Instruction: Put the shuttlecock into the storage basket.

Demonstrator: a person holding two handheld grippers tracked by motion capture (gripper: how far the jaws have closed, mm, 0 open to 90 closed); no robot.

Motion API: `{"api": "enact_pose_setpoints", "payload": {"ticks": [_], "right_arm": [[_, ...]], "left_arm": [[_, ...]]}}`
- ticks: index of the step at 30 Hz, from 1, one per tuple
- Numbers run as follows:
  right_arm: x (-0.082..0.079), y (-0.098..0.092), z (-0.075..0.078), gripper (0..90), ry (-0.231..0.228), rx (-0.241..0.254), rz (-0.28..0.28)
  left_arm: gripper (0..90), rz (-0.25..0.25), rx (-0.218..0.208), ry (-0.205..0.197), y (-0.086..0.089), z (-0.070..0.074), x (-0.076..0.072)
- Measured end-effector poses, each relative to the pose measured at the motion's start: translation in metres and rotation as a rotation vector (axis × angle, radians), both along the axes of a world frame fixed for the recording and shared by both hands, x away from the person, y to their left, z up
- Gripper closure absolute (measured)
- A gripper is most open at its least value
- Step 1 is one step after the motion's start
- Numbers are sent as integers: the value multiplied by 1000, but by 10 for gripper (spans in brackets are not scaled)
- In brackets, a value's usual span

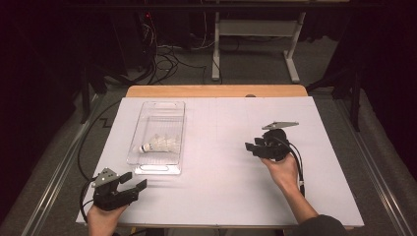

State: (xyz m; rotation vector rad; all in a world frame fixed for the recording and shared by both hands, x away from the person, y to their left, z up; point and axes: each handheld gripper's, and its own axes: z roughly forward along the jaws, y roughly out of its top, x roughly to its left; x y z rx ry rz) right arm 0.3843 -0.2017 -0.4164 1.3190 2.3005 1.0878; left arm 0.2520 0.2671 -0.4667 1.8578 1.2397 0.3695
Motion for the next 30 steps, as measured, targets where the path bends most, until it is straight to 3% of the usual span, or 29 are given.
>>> {"api": "enact_pose_setpoints", "payload": {"ticks": [30], "right_arm": [[-12, -25, -2, 529, -17, -9, -41]], "left_arm": [[330, 2, -2, -1, 1, 0, 0]]}}
